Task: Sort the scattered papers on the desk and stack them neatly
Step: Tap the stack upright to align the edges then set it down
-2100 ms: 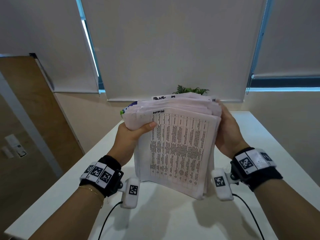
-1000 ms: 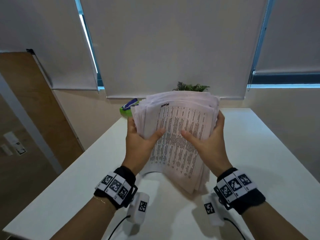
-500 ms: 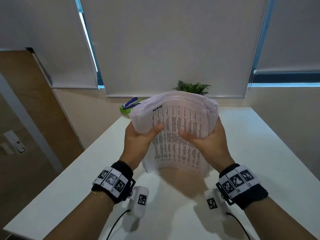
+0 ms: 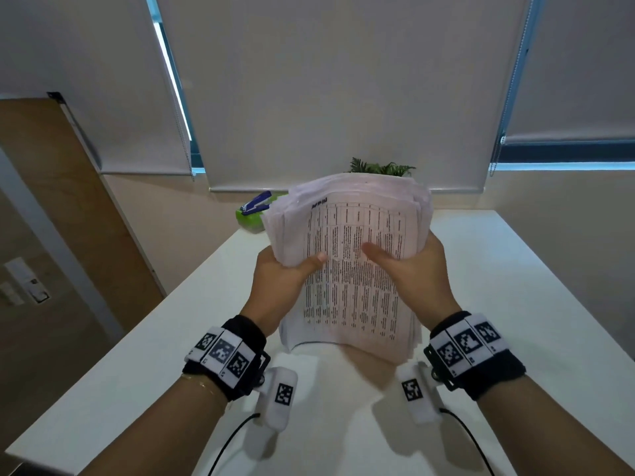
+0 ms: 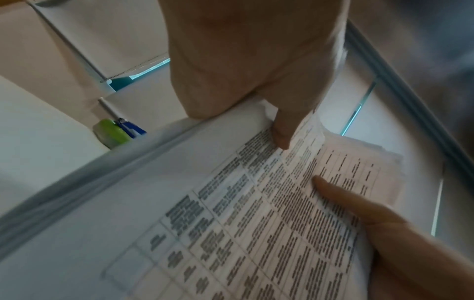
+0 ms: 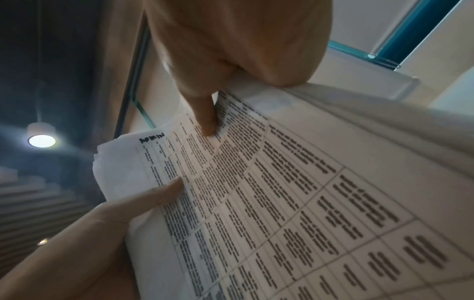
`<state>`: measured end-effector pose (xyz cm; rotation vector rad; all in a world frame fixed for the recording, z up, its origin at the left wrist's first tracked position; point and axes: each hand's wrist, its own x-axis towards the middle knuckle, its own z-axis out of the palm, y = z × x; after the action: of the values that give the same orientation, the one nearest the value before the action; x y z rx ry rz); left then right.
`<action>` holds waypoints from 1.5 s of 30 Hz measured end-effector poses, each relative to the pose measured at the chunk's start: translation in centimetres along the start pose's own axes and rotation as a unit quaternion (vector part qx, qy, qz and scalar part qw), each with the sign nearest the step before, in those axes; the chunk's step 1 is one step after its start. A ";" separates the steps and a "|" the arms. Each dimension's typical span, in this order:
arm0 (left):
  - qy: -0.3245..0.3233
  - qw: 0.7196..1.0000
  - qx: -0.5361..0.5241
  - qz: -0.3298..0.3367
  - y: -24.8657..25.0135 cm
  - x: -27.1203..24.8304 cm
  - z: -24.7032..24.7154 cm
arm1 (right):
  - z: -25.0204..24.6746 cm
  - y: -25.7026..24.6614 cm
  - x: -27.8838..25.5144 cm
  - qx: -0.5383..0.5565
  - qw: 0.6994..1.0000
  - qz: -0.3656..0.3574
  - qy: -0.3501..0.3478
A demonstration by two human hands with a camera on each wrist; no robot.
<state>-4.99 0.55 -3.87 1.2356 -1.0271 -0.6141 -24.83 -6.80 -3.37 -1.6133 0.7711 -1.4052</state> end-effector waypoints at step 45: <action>0.034 0.999 -0.027 0.005 -0.4 -0.9 -0.2 | -3.1 2.9 -2.4 0.067 0.995 0.048 0.055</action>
<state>-5.17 1.26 -4.49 1.1960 -0.9545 -0.5843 -28.09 -6.61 -7.01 -1.3870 0.7899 -1.4537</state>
